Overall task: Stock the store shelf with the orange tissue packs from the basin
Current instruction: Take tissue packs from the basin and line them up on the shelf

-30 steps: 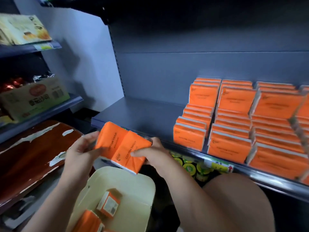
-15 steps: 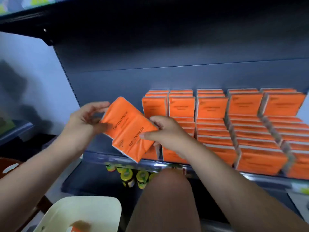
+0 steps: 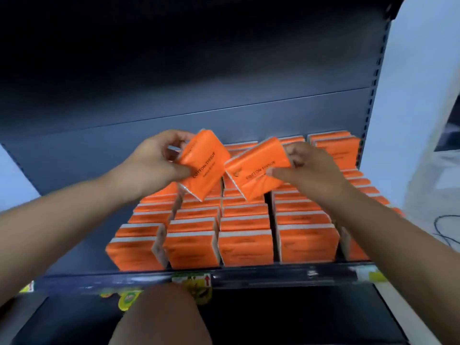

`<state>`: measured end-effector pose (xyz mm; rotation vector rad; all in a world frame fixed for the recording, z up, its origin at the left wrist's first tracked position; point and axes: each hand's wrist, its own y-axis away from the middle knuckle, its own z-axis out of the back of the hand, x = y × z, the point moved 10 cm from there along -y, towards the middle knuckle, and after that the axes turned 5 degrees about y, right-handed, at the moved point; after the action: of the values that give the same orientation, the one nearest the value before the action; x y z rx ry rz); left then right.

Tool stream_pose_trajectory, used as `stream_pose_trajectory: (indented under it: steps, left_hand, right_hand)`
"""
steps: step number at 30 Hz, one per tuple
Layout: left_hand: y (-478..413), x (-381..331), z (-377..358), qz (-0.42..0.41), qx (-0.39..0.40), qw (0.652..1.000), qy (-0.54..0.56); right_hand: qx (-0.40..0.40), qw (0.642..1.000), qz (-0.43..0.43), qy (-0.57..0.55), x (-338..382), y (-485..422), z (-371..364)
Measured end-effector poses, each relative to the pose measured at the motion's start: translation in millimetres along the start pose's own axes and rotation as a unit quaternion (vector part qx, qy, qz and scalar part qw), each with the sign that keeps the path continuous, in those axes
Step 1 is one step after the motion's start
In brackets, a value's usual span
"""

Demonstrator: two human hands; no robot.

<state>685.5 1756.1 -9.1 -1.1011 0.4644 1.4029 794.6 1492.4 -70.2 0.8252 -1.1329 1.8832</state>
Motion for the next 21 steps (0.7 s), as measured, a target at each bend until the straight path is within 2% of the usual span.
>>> stream_pose_trajectory:
  steps: [6,12,21]
  left_hand:
    - [-52.8,-25.5,-69.3,-0.016,0.019,0.999,-0.028]
    - [-92.3,-45.1,-144.0,-0.042,0.053,0.994,-0.082]
    - [-127.2,-50.7,-228.0,-0.107,0.083,0.970,-0.202]
  right_hand:
    - [-0.079,0.996,-0.049,0.014,-52.7,-30.0,100.2]
    - [-0.160,0.974,-0.124,0.102,-113.9,-39.8,159.9]
    - [-0.108,0.946,-0.126,0.278,-157.5,-53.9,163.2]
